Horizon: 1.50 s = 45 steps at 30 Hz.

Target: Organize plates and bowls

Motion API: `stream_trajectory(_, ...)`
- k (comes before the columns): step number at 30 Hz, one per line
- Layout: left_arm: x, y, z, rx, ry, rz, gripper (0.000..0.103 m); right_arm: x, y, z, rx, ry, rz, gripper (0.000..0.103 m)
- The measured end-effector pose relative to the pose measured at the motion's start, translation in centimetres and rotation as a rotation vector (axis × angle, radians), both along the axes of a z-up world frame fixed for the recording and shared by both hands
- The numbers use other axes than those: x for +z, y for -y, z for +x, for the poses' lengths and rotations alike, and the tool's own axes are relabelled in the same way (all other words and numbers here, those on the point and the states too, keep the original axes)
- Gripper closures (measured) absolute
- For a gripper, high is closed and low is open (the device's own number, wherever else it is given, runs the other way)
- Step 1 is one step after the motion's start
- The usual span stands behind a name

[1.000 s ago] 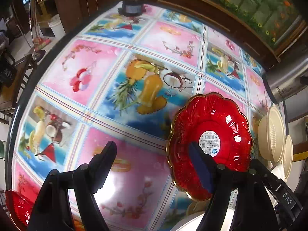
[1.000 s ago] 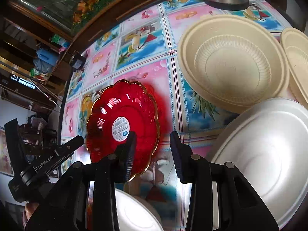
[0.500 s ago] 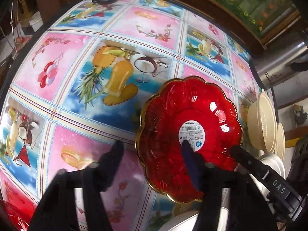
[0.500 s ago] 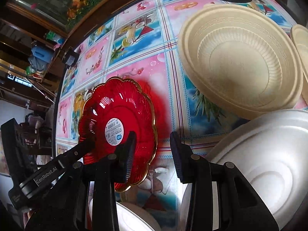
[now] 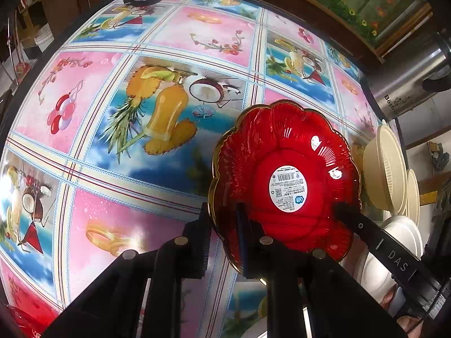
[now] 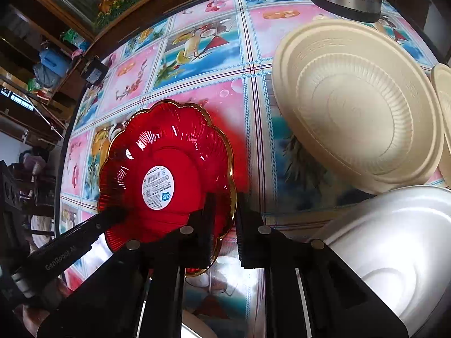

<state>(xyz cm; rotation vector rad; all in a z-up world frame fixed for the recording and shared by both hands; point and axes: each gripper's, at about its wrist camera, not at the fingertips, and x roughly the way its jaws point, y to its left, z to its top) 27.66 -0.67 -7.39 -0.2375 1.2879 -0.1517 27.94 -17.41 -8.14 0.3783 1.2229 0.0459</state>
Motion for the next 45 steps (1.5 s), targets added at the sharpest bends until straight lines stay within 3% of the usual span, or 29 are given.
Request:
stream_trajectory(6,0.7,-0.1,-0.5,-0.012,0.014,0.008,0.088,0.7,-0.6,-0.6,0.02,0.046,-0.051,0.092)
stream_trajectory(14,4.1,-1.4,-2.6,-0.011,0.09,0.022,0.088,4.3,-2.2,-2.3,0.056,0.132,-0.078,0.092)
stream_trajectory(21,7.4,-4.4,-6.6,0.004,0.147,0.03,0.088,7.6,-5.4,-5.7,0.103,0.196,-0.08,0.091)
stream_trajectory(29,10.9,-9.8,-14.9,0.041,0.226,0.097,0.087,10.7,-11.1,-12.5,0.211,0.274,-0.048,0.09)
stream_trajectory(37,10.9,-16.1,-23.6,0.129,0.227,0.141,0.086,10.5,-18.2,-19.2,0.366,0.304,-0.007,0.09)
stream_trajectory(45,8.4,-19.5,-27.6,0.176,0.178,0.216,0.086,7.5,-23.0,-22.8,0.483,0.253,-0.007,0.089)
